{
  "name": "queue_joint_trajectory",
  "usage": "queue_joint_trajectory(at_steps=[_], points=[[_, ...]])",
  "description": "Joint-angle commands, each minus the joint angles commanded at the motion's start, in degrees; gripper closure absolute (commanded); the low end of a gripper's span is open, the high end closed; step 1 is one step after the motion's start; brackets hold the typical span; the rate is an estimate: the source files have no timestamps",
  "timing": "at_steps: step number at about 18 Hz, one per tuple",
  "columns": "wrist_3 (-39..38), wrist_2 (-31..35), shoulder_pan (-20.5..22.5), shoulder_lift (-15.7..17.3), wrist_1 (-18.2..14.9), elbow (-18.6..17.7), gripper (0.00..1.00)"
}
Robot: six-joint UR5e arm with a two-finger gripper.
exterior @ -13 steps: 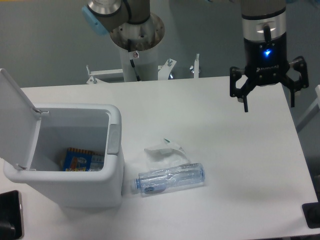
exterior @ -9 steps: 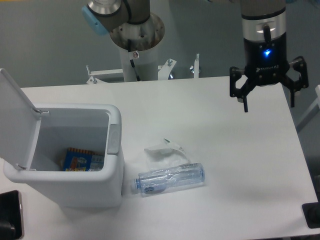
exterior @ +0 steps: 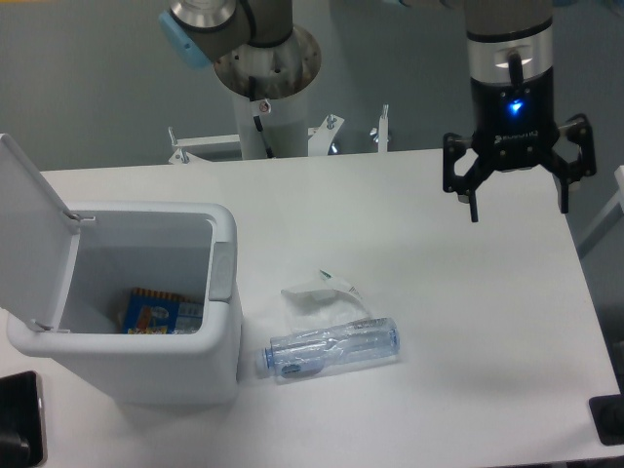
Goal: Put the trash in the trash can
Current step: 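Move the open gripper toward the clear plastic bag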
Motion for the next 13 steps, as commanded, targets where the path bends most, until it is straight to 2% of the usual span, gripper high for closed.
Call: queue_joint_trajectory(at_steps=[8,11,13], points=[[-4.48,-0.09,-3.16,1.14,2.02,-5.44,0.0],[-4.04,-0.09,-4.65,1.4,5.61,-9.22,0.0],[-3.96,-0.09,-5.62,1.93,9.47,-12.73,0.0]])
